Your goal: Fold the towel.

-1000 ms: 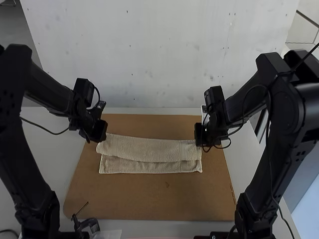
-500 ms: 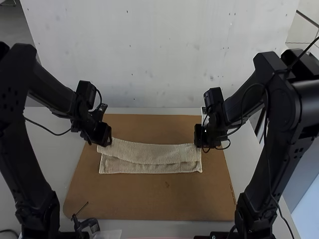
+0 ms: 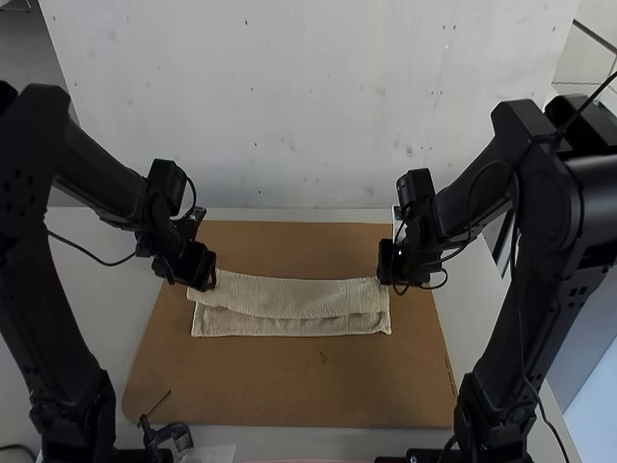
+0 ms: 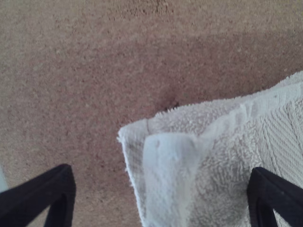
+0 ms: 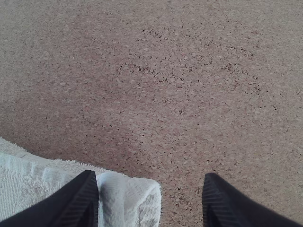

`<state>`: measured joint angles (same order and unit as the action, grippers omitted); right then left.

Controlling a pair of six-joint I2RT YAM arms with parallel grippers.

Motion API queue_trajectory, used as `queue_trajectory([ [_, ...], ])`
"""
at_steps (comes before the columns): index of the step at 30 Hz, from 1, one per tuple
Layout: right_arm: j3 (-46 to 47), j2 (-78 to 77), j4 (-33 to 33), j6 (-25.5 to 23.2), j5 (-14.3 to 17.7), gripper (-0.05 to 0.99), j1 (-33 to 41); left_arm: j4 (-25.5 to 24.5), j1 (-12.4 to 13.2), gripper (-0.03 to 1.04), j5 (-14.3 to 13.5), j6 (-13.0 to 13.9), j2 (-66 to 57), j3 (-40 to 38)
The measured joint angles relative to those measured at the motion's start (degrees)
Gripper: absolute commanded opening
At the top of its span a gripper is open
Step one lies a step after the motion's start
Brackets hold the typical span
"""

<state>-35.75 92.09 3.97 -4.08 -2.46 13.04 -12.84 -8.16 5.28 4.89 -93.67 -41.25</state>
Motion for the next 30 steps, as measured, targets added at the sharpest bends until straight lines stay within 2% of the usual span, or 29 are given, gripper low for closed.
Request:
queue_trajectory([
  [8,-0.09,-1.60,-1.38,0.00,0.22,0.44,-1.22,-7.48,-0.68,0.79,-0.66,0.87,0.26,-0.20],
  [13,-0.11,-1.90,-1.46,0.00,0.24,0.44,-1.22,-8.00,-1.01,0.79,-0.83,0.92,0.17,-0.52],
  [20,-0.09,-2.47,-2.40,0.00,0.20,0.50,-1.60,-7.91,-1.01,0.79,-0.83,0.92,-2.05,-1.73],
  [30,-2.32,-4.24,-12.44,0.68,-0.07,0.51,-3.96,-7.93,-0.83,0.79,-0.81,0.92,-2.43,-2.05],
])
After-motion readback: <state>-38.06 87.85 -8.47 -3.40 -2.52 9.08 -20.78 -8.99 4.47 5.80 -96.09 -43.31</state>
